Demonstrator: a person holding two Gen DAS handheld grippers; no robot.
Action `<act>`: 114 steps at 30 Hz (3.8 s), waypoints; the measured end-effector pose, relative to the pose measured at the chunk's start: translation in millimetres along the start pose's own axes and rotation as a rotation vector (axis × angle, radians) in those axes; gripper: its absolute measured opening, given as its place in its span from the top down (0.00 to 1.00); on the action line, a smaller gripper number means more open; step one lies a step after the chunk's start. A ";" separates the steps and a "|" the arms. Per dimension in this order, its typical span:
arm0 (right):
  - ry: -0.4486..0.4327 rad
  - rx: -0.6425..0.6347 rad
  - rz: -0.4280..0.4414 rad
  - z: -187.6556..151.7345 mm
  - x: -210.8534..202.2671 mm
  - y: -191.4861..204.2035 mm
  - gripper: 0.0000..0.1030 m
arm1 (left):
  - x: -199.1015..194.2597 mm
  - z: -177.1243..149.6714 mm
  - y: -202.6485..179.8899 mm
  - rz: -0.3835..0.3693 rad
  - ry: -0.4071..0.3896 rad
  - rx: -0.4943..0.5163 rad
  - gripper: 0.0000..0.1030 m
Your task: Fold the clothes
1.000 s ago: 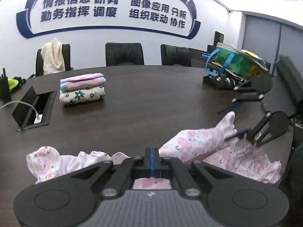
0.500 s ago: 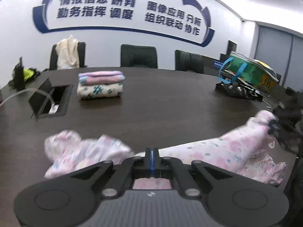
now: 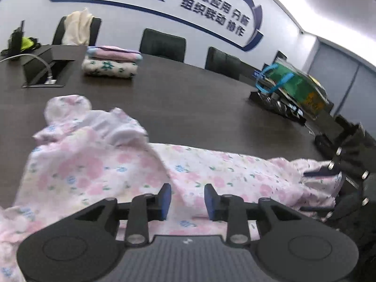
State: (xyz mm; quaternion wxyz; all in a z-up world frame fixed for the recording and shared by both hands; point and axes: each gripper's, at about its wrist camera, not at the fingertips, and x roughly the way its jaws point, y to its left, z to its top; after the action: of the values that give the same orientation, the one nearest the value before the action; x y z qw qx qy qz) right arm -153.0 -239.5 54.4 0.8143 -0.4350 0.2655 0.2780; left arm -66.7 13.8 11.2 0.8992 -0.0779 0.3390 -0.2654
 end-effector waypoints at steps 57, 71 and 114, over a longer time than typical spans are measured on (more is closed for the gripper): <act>-0.290 0.607 -0.276 -96.9 -50.5 -27.5 0.02 | 41.3 -18.0 -59.4 0.187 -0.049 0.249 0.71; -0.016 0.554 0.412 -127.9 42.1 -129.1 0.63 | 42.6 -17.8 -60.0 0.193 -0.050 0.256 0.70; 0.145 0.128 0.375 -93.1 3.4 -53.3 0.02 | 43.6 -18.2 -59.4 0.177 -0.049 0.263 0.67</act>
State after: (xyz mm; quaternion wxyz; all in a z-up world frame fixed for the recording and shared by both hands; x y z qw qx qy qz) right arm -132.0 -343.4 37.2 0.7530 -0.3443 0.4168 0.3751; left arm -76.3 -58.9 -8.4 0.9295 0.0643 0.2850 -0.2251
